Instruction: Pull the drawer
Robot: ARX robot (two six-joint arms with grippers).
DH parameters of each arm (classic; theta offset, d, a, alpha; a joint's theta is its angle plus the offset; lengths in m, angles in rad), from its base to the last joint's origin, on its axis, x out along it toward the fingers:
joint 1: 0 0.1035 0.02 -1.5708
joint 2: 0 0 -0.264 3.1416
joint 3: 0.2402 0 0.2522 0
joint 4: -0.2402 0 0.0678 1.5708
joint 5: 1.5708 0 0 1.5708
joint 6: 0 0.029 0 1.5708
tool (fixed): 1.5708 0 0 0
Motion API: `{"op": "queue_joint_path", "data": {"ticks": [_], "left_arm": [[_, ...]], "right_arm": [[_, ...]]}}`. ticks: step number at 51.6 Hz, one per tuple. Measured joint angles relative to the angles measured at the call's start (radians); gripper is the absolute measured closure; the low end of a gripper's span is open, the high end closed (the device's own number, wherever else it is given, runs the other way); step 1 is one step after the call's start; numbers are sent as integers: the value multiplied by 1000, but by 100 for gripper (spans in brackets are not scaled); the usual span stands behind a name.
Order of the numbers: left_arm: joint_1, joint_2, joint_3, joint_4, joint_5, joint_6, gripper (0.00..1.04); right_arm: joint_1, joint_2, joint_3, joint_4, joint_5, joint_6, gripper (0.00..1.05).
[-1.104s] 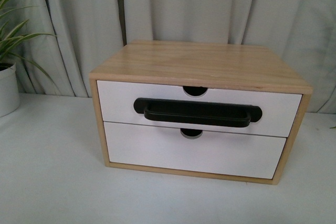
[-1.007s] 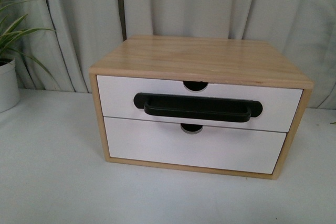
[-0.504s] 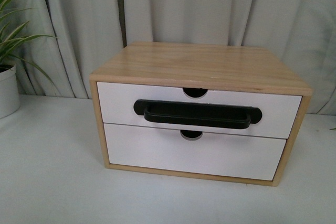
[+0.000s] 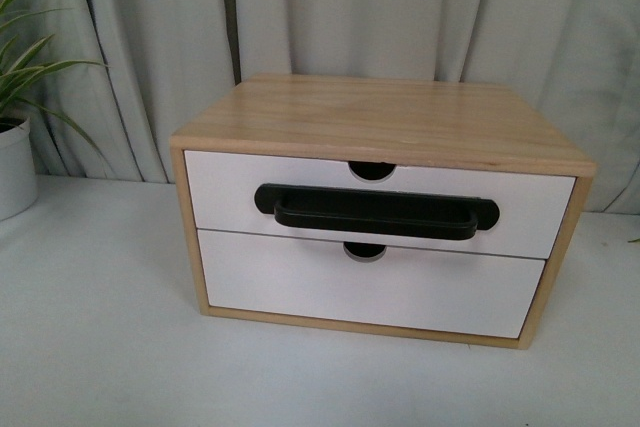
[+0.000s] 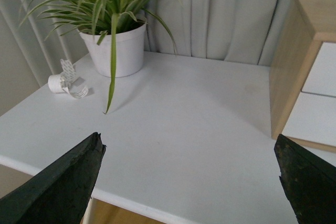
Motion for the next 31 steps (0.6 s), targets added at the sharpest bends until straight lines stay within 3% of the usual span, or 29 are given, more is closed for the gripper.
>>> {"op": "queue_joint_path", "data": {"ticks": [3,7,19,26,31], "left_arm": [[-43,73,20,47,17,49,6],[-62,177,58,106,109,118,6],[-7,489,212,224,501,380,6],[6,681,327,172,673,596,6],[0,805,414,80,727,762,6]], "right_arm": [[-4,95,38,20,-37,-23,9],[-10,202,89,42,-76,-76,9],[-8,484,273,59,-224,-302,9],[31,612,375,52,-250,-449,9],[56,697,440,68,-254,-525,9]]}}
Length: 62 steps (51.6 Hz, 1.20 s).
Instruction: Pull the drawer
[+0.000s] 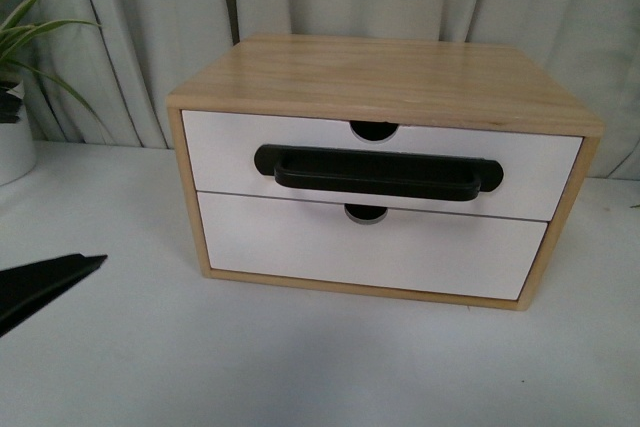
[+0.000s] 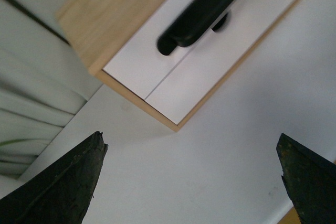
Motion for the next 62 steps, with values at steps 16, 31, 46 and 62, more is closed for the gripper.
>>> {"op": "queue_joint_path", "data": {"ticks": [16,31,46,62], "left_arm": [[-30,310,290,-187,31,360,6],[-88,487,427,-248,21,455,6],[-114,631,560,-272,9,500,6],[-139,700,600,-272,10,502,6]], "right_arm": [[58,219,186,-85,-23,-245,9],[122,357,271,-125,-41,-392,9],[199,505,316,-80,-43,-497,9],[215,591,337,-31,-39,-530,9]]}}
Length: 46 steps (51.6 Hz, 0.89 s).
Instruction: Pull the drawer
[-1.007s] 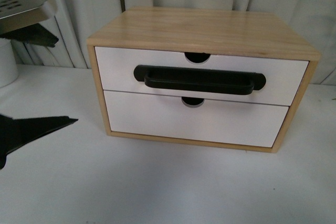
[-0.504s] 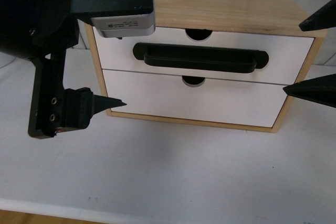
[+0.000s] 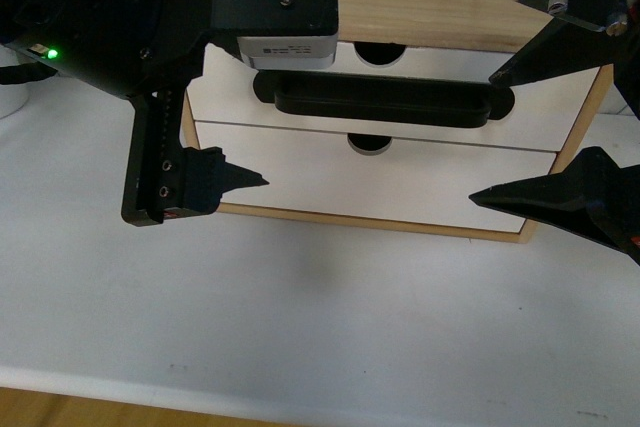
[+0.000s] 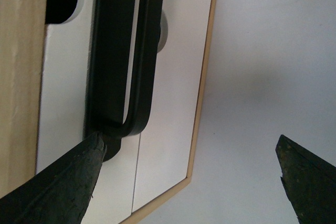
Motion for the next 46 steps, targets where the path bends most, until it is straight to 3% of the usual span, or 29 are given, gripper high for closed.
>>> {"op": "queue_joint_path", "data": {"ticks": [46], "left_arm": [[-44,108,55,24,-5,1,6]], "right_arm": [[47,170,62,179,38,47,9]]}}
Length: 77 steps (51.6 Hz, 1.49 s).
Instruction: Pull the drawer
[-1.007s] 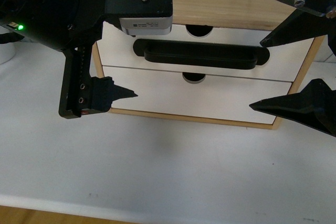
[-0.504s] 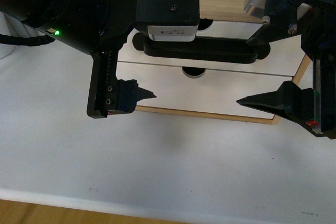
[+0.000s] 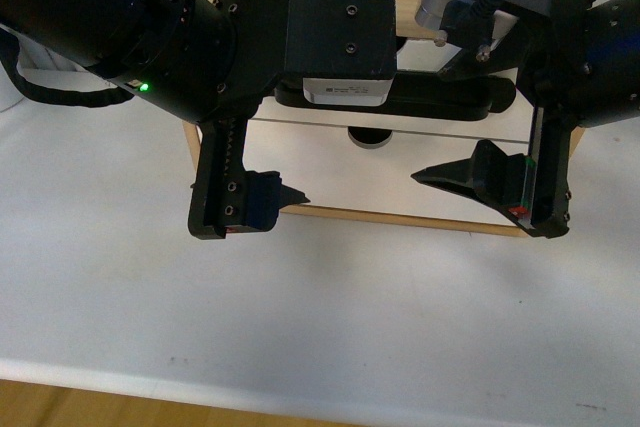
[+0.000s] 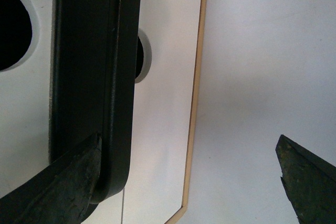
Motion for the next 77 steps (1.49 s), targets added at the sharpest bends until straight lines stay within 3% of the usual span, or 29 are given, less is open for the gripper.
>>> {"op": "queue_joint_path", "data": {"ticks": [22,45,77], "left_arm": [[-2,7,9,-21,-6,13,6],[3,11,10,-23,8,10,6],[3,4,25,-111,18,19,6]], "right_arm": [[18,48,10,53,1,50,9],[-3,73,31,0,-43,87,9],[-42,74,61,-156,-85,-76,9]]}}
